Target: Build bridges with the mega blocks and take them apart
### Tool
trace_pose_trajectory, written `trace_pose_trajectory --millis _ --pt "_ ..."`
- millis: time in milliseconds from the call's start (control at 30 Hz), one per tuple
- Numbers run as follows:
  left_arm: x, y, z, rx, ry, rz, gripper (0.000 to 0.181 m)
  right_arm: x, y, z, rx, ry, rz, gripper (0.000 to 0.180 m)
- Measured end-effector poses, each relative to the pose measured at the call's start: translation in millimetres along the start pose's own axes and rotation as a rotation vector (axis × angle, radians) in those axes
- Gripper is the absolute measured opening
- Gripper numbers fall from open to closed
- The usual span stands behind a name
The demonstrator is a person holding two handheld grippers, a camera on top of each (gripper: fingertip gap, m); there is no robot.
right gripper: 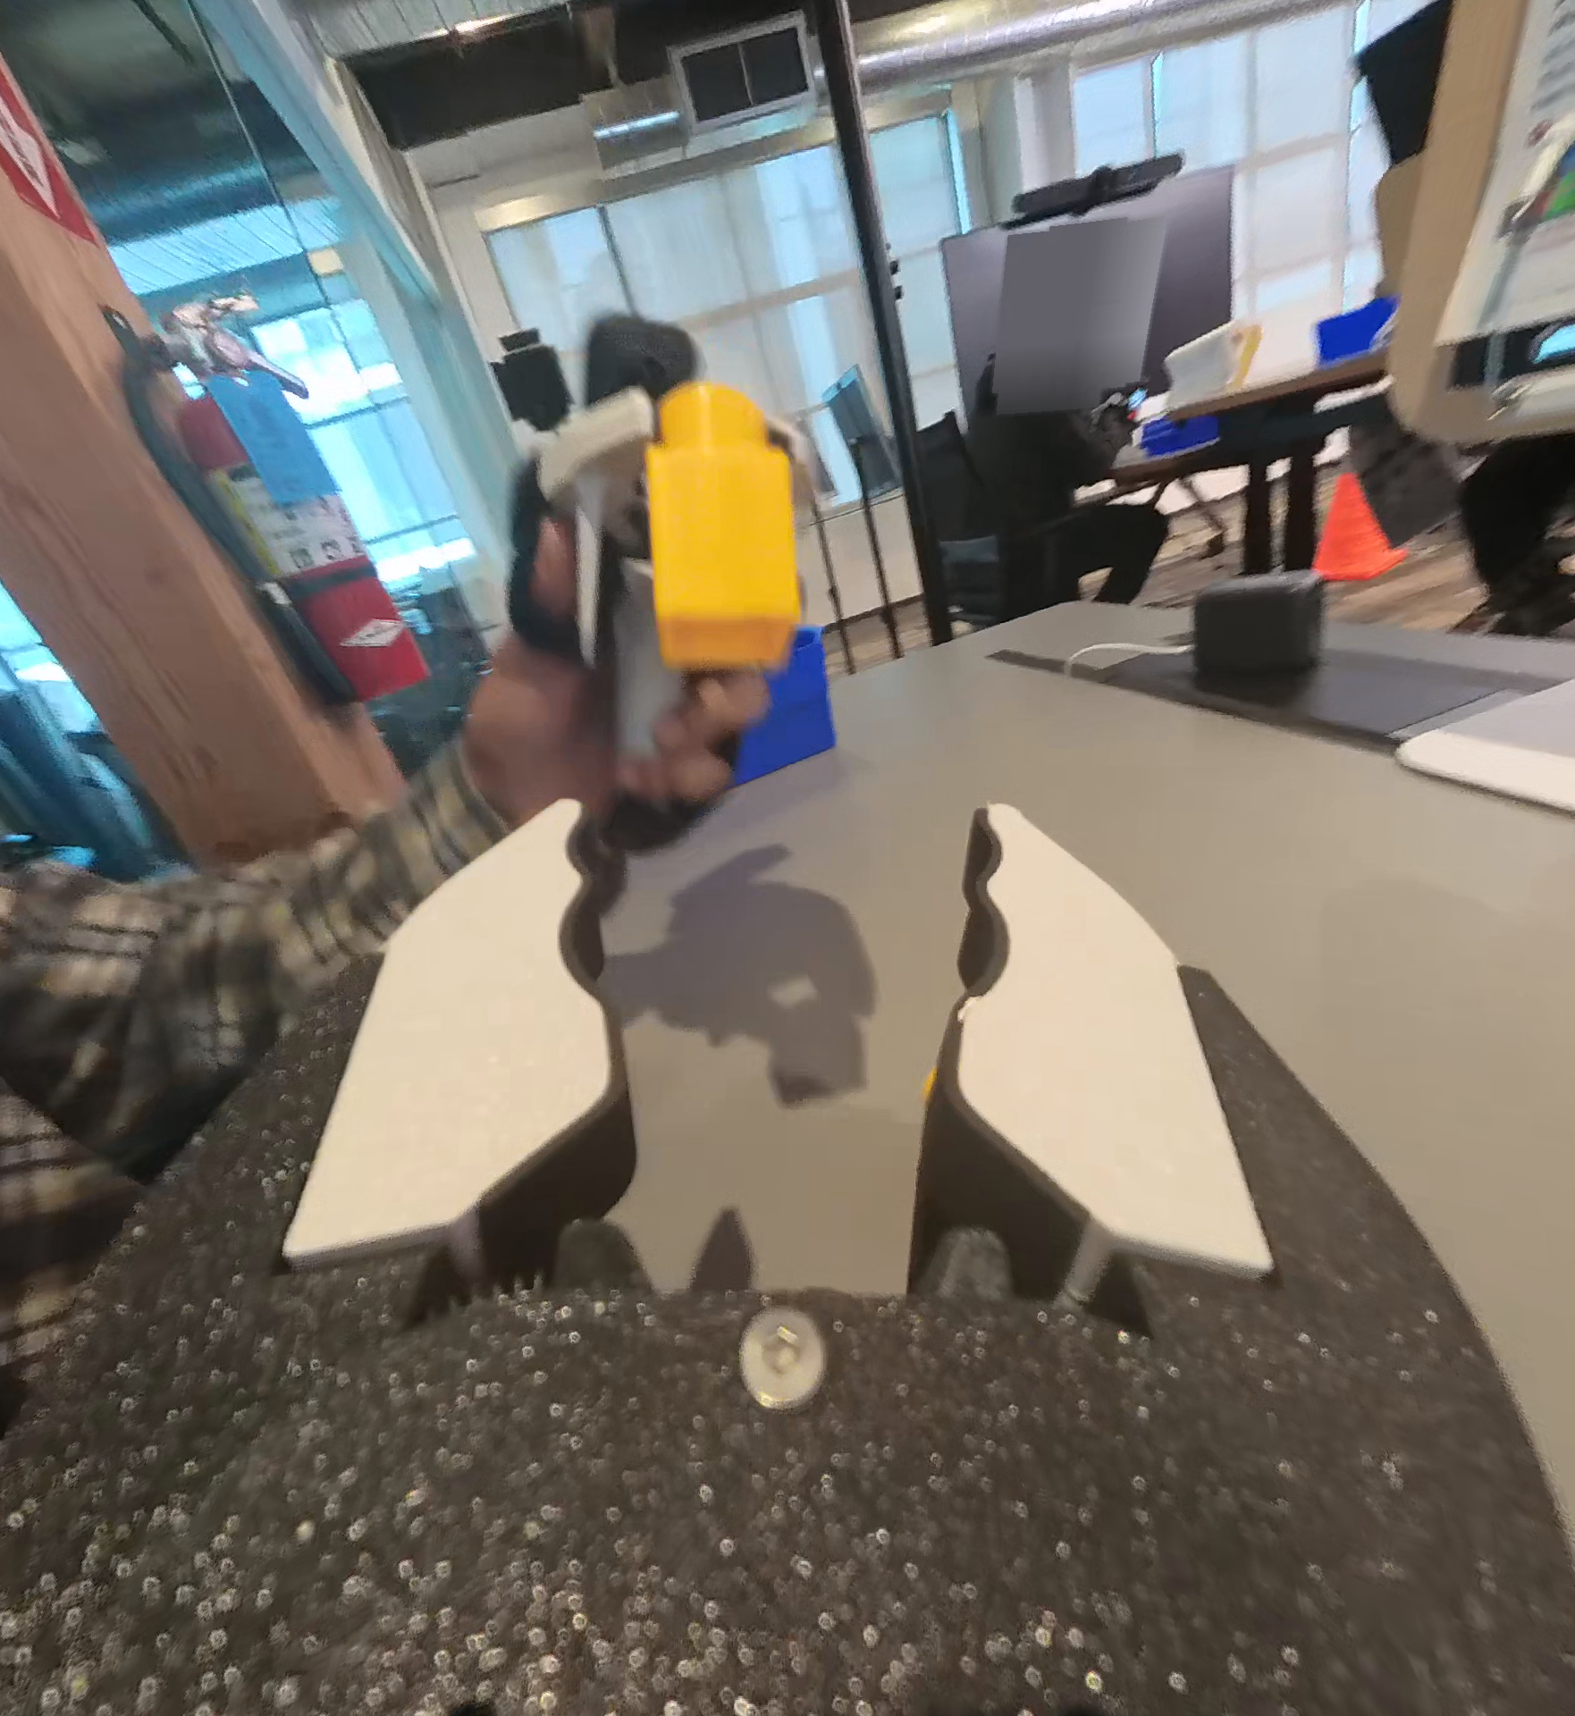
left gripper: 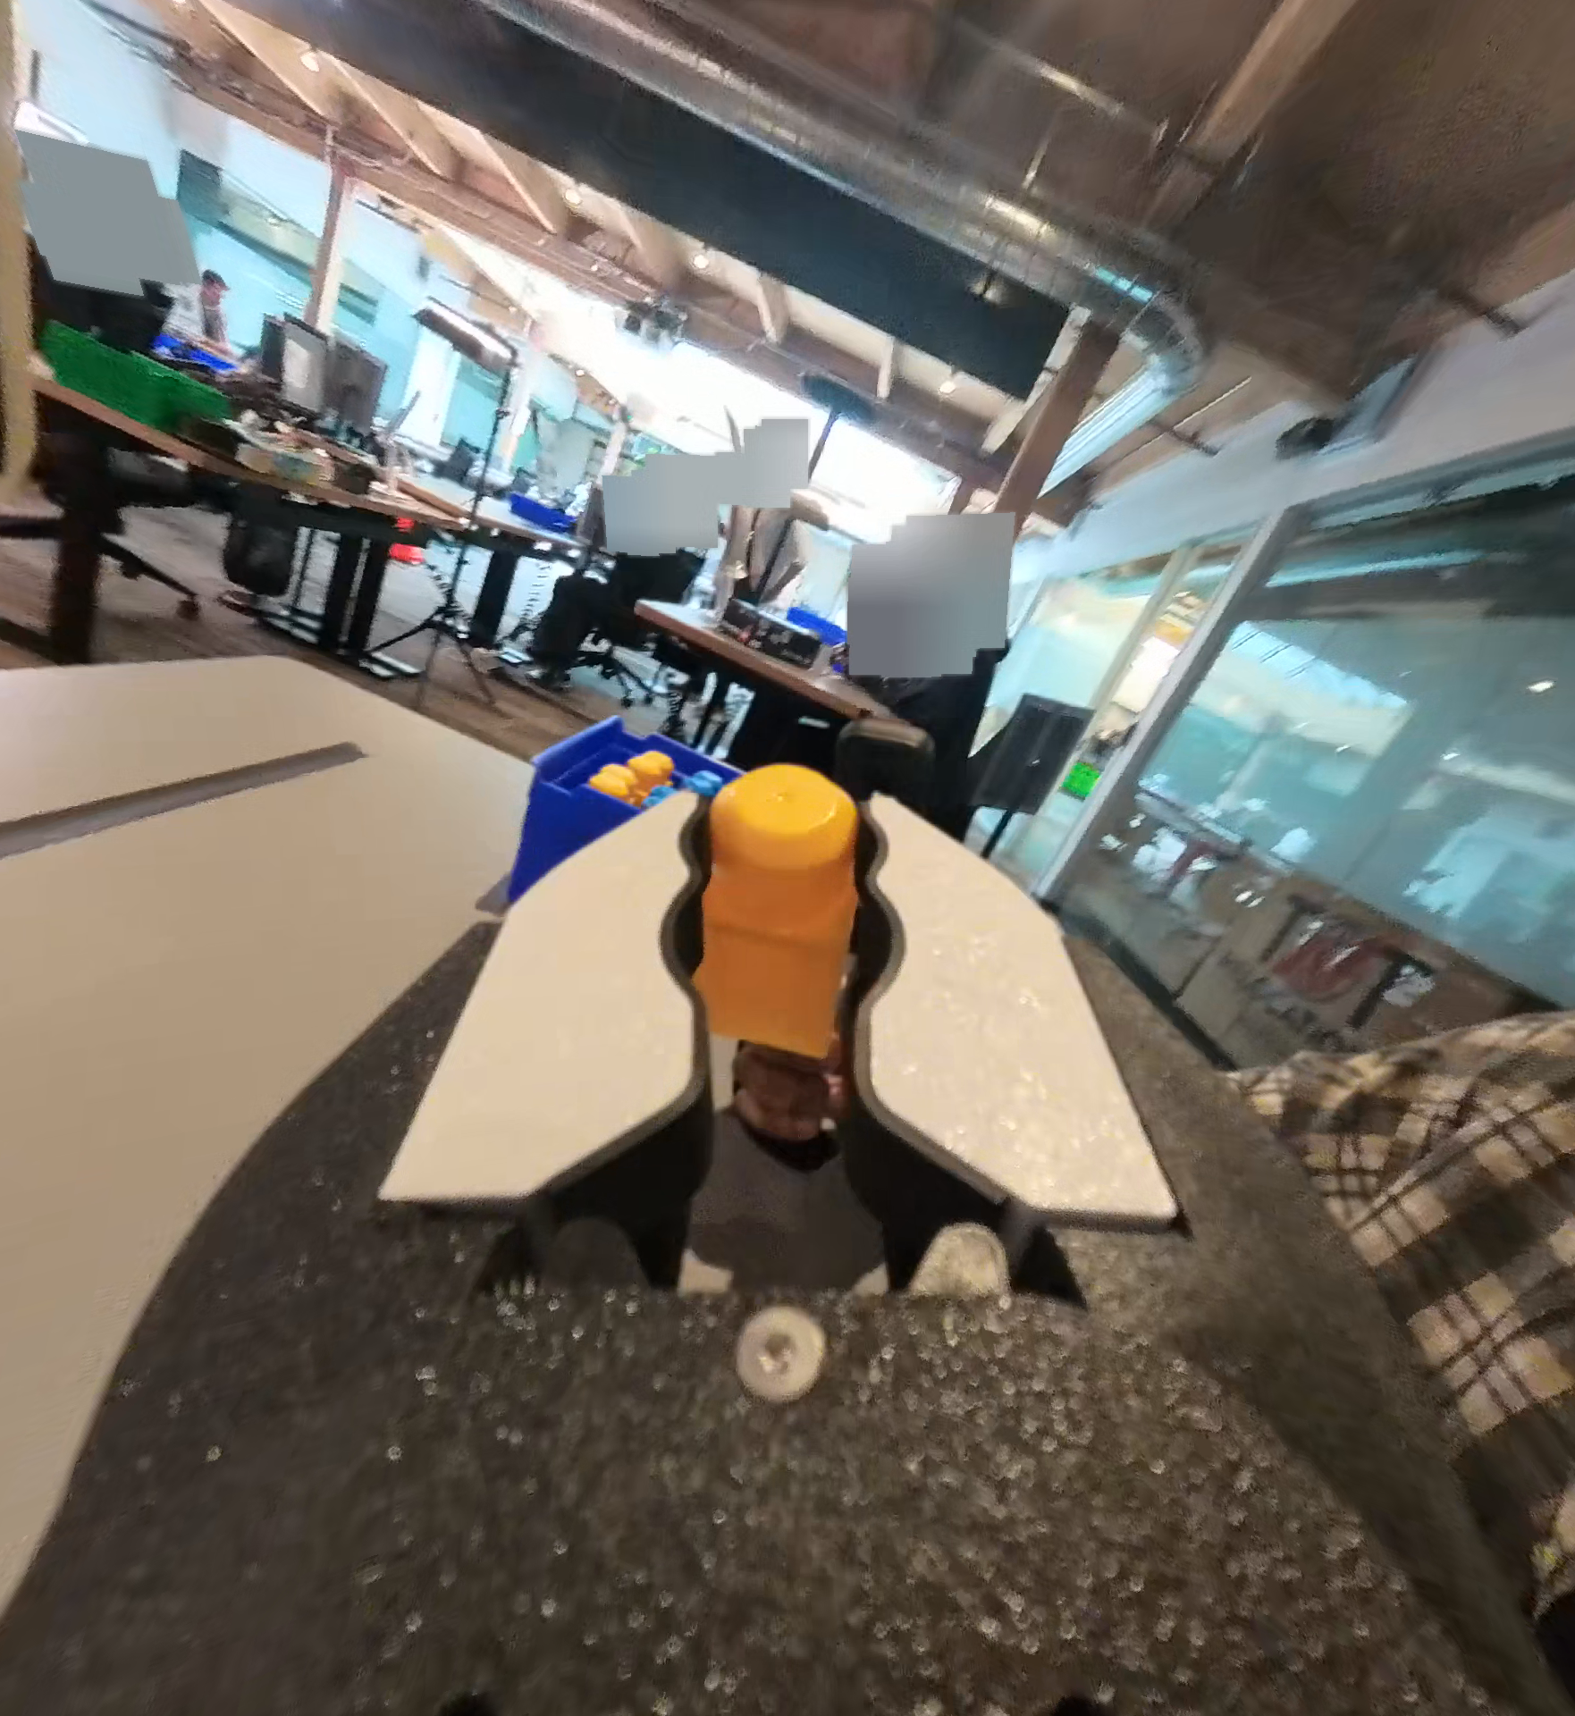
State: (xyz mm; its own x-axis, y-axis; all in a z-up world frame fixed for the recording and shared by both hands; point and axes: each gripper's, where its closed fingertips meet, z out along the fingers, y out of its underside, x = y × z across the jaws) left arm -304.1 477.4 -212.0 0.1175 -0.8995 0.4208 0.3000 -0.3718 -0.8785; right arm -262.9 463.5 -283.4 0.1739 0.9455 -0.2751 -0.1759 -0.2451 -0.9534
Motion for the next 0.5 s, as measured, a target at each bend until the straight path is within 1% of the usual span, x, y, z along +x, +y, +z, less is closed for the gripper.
trace_pose_trajectory --millis 67,167,267,367,467,500 --pt "1 12 4 0.005 0.047 -0.017 0.029 -1 5 4 -0.024 -0.019 0.022 0.075" --pt "-3 33 8 -0.064 0.045 0.002 0.029 -3 11 11 -0.081 -0.052 0.026 0.075" --pt "-7 45 9 -0.112 0.027 0.010 0.029 -5 17 16 -0.156 -0.070 -0.008 0.074" --pt "-7 49 10 -0.113 0.044 -0.001 0.029 -4 22 21 -0.220 -0.064 -0.044 0.067" --pt "-5 54 13 -0.123 0.057 -0.008 0.029 -5 23 27 -0.235 -0.075 -0.043 0.061" --pt "-4 55 14 -0.123 0.061 -0.013 0.029 -6 23 29 -0.243 -0.084 -0.041 0.048"
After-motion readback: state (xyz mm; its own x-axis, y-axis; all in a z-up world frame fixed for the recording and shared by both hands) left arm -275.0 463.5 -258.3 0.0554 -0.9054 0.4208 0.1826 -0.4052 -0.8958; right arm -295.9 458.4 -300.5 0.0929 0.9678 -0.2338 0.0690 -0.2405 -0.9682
